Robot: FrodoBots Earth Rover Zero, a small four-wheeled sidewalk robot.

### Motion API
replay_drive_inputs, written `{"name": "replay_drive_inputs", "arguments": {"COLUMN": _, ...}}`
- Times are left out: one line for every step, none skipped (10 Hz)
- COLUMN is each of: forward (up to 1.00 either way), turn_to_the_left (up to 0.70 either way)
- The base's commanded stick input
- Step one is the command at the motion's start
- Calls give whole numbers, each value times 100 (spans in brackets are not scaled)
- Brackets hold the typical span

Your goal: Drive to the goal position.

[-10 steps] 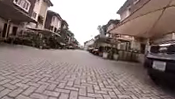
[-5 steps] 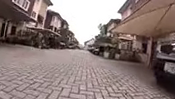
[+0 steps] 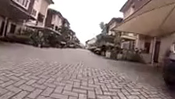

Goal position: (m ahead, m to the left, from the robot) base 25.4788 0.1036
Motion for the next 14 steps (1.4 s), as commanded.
{"name": "replay_drive_inputs", "arguments": {"forward": 70, "turn_to_the_left": 0}}
{"name": "replay_drive_inputs", "arguments": {"forward": 70, "turn_to_the_left": 0}}
{"name": "replay_drive_inputs", "arguments": {"forward": 70, "turn_to_the_left": 0}}
{"name": "replay_drive_inputs", "arguments": {"forward": 70, "turn_to_the_left": 0}}
{"name": "replay_drive_inputs", "arguments": {"forward": 70, "turn_to_the_left": 0}}
{"name": "replay_drive_inputs", "arguments": {"forward": 70, "turn_to_the_left": 0}}
{"name": "replay_drive_inputs", "arguments": {"forward": 70, "turn_to_the_left": 0}}
{"name": "replay_drive_inputs", "arguments": {"forward": 70, "turn_to_the_left": 0}}
{"name": "replay_drive_inputs", "arguments": {"forward": 70, "turn_to_the_left": 0}}
{"name": "replay_drive_inputs", "arguments": {"forward": 70, "turn_to_the_left": 0}}
{"name": "replay_drive_inputs", "arguments": {"forward": 70, "turn_to_the_left": 0}}
{"name": "replay_drive_inputs", "arguments": {"forward": 70, "turn_to_the_left": 0}}
{"name": "replay_drive_inputs", "arguments": {"forward": 70, "turn_to_the_left": 0}}
{"name": "replay_drive_inputs", "arguments": {"forward": 70, "turn_to_the_left": 0}}
